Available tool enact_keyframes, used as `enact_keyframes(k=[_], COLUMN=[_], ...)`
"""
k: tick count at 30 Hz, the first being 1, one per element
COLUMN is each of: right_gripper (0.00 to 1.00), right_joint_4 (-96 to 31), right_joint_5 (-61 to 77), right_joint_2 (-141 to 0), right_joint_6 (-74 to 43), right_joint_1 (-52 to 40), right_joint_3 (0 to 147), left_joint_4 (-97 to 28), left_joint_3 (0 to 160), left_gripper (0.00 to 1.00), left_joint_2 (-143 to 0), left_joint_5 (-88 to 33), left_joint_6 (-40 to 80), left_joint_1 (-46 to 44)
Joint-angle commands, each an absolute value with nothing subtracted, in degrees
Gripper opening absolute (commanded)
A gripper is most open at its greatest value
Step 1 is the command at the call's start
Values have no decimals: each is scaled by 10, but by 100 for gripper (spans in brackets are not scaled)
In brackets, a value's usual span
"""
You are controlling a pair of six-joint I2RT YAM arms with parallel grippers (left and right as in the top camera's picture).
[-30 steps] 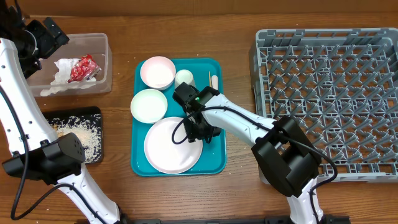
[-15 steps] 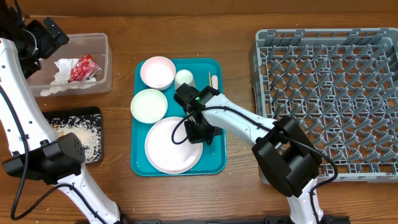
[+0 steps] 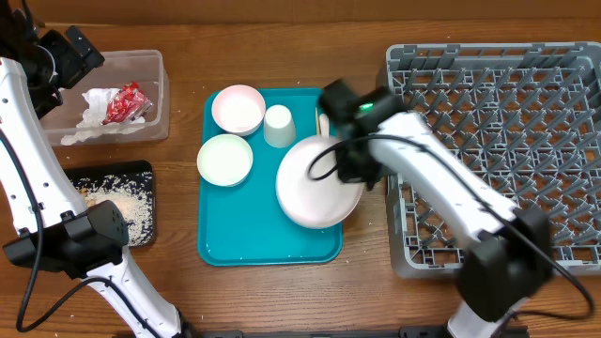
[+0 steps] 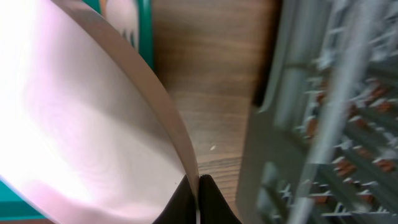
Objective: Sort waste into correct bins and load items into the dishwasher rack
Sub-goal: 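Lift the plate right and stand it upright in the dish rack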
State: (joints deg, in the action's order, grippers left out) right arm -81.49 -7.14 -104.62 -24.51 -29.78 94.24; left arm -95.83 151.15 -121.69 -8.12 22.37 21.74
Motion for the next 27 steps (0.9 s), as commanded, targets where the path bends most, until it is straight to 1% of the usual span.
enact_keyframes(k=[1, 2, 4, 6, 10, 11, 15, 19, 22, 27], right_gripper=[4, 4, 4, 4, 4, 4, 4, 4, 4, 4], right_joint_4=[-813, -806, -775, -712, -650, -616, -561, -514, -486, -419], right_joint_5=[-104, -120, -122, -198, -283, -308, -336, -405, -441, -482], right_joint_2=[-970, -945, -929, -926, -937, -944, -960, -994, -1021, -1074], right_joint_6=[-222, -220, -186, -170, -160, -136, -59, -13, 18, 112], right_joint_1=[-208, -145, -69, 13, 79, 103, 131, 147, 150, 150], right_joint_3=[975, 996, 1022, 1026, 1024, 1023, 1023, 1023, 1023, 1023], left_joint_4=[-957, -957, -957, -957, -957, -957, -957, -957, -957, -957], left_joint_3=[1511, 1511, 1511, 1511, 1511, 1511, 1511, 1511, 1511, 1511], left_gripper=[100, 100, 100, 100, 100, 100, 100, 100, 99, 100], left_joint_2=[-1219, -1219, -1219, -1219, -1219, -1219, -1219, -1219, -1219, -1219], left_joint_5=[-84, -84, -84, -84, -84, -84, -84, -84, -84, -84], left_joint_6=[227, 227, 227, 227, 227, 227, 227, 227, 227, 227], left_joint_1=[213, 213, 213, 213, 213, 213, 213, 213, 213, 213])
